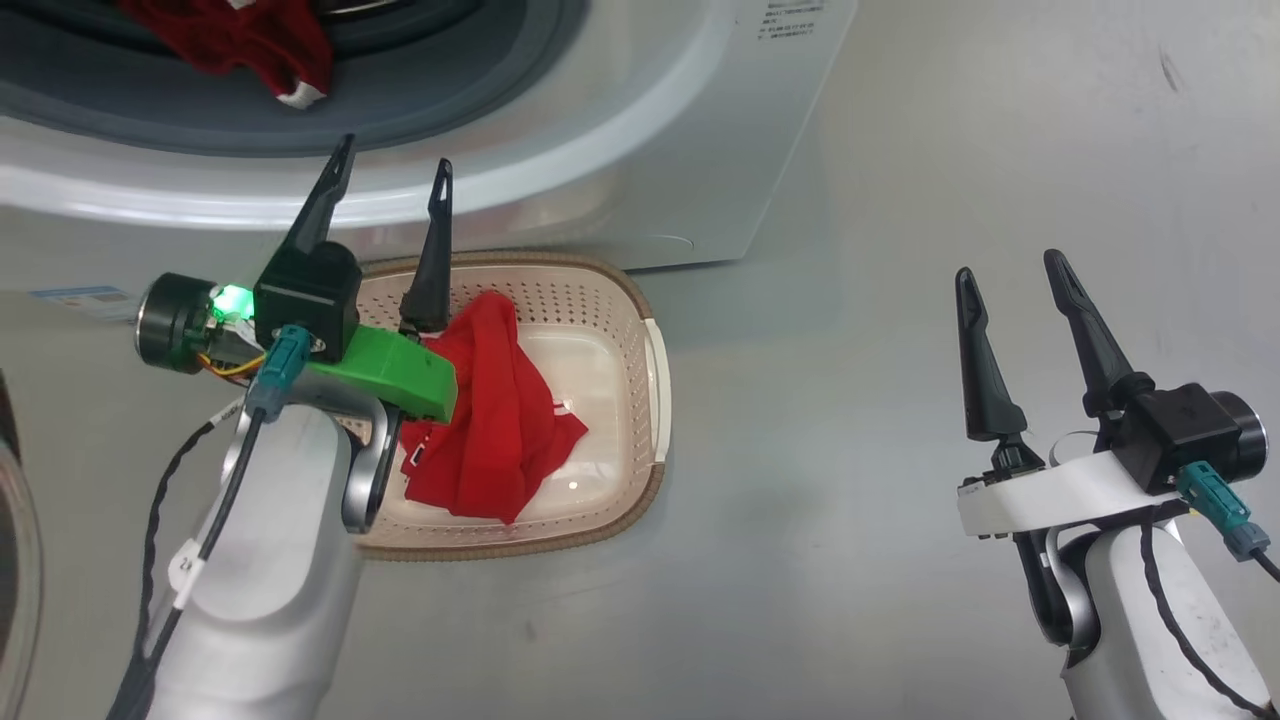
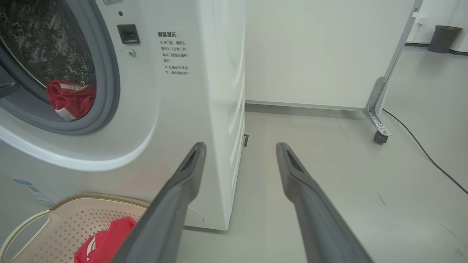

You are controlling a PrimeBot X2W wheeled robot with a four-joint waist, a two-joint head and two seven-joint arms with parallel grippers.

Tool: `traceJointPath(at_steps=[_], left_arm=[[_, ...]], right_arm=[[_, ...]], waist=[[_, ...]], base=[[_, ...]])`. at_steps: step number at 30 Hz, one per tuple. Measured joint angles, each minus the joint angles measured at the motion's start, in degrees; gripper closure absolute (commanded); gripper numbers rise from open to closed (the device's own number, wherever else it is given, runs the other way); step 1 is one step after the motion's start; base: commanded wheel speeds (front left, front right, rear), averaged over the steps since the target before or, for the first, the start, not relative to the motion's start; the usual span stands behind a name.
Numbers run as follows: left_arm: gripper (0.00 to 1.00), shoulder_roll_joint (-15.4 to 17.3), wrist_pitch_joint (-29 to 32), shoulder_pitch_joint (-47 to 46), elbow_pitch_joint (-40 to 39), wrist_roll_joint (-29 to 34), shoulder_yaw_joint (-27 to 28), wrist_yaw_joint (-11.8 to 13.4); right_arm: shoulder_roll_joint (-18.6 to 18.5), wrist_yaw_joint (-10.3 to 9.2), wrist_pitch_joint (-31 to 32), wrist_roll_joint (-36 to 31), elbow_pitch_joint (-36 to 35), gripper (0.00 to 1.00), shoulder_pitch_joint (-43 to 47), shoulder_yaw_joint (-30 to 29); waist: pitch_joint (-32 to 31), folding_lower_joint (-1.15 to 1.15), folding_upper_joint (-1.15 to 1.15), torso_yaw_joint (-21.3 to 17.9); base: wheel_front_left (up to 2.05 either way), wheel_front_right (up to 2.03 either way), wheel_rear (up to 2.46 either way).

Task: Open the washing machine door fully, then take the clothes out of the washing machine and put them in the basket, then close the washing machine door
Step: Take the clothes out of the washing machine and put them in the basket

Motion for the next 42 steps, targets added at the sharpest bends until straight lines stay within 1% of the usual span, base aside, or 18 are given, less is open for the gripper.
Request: traceJointPath(at_steps=[3,9,19,27,30,33,42], left_arm=[[0.00,0.0,0.0,2.6,-2.4,0.1,0.0,0.4],[0.00,0.0,0.0,7.1,-6.5,0.5,-0.1,0.4],[0.00,0.1,0.0,18.1,-8.8,-1.1,1.3,0.9],[0.00,0.2,0.0,25.5,-11.7,-1.8,2.7,1.4],[0.00,0.5,0.0,27.6,-12.0,-1.9,2.8,1.5],[0.00,0.8,0.0,29.3,-12.4,-2.0,3.0,1.8],[0.00,1.7,0.0,33.3,-14.1,-2.1,3.4,1.9]], right_arm=[[-0.2,0.00,0.0,0.0,0.4,0.00,0.5,-0.2],[-0.6,0.01,0.0,-0.1,1.1,0.00,2.0,-0.6],[-0.6,0.08,0.0,-0.5,2.2,0.00,5.6,-0.7],[0.3,-0.16,0.0,-0.4,2.6,0.00,10.2,-0.7],[0.4,-0.59,0.0,-0.4,2.6,0.00,11.5,-0.6],[0.5,-0.59,0.0,-0.4,2.6,0.00,12.8,-0.3],[1.0,-0.75,0.0,0.1,2.1,0.00,15.7,0.4]], waist=[[-1.7,0.00,0.00,1.2],[-5.4,0.00,0.00,3.3],[-12.2,0.00,0.00,5.6],[-18.1,0.00,0.00,6.6],[-19.7,0.00,0.00,6.7],[-21.1,0.00,0.00,6.8],[-23.7,0.00,0.00,6.4]], base=[[0.00,0.00,0.00],[0.00,0.00,0.00],[0.00,0.00,0.00],[0.00,0.00,0.00],[0.00,0.00,0.00],[0.00,0.00,0.00],[0.00,0.00,0.00]])
